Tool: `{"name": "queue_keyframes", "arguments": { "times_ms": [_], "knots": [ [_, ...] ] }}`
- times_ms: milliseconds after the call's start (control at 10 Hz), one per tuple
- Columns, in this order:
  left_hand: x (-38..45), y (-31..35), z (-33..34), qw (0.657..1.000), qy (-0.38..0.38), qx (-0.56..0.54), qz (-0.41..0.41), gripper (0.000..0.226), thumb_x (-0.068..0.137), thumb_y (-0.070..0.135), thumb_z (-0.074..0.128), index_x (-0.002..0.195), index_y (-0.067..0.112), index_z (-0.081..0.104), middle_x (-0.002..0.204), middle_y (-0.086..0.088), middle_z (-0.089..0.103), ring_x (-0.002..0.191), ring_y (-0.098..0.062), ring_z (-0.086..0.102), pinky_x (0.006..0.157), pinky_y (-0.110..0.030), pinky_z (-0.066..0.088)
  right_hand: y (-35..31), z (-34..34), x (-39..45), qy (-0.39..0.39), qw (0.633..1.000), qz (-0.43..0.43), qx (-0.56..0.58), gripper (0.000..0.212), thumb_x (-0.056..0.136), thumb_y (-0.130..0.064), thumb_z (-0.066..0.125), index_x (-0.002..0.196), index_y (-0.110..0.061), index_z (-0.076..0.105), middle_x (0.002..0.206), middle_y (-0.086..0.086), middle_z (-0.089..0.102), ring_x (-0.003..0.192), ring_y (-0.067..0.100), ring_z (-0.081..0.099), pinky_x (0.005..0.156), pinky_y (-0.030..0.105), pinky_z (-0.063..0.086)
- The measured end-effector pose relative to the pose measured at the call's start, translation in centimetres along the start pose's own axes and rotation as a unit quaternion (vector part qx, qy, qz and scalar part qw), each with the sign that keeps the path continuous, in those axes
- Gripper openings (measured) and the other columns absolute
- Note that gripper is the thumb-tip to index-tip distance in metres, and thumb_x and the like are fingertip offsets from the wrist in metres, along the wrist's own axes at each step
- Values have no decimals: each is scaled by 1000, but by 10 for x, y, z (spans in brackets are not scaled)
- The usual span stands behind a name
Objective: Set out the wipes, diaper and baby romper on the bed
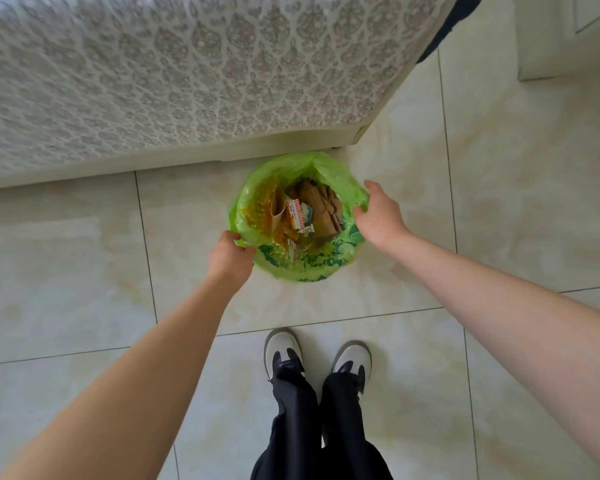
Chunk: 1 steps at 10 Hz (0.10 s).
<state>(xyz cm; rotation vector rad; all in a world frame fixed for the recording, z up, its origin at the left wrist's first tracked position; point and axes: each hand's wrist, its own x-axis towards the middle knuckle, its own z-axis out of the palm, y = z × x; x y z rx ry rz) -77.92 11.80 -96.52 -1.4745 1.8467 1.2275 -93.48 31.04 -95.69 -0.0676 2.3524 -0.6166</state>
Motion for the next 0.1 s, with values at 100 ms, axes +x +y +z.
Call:
{"name": "queue_keyframes", "arguments": {
  "times_ms": [100],
  "knots": [
    [-14, 6, -17, 996, 12, 83, 13, 45, 92, 19, 53, 135, 13, 44, 115, -16, 65, 93, -31, 62, 71, -34, 49, -7, -17, -14, -4, 999, -3, -40, 53, 93, -12, 52, 142, -5, 34, 134, 20, 51, 117, 38, 53, 96, 40, 45]
  ]
}}
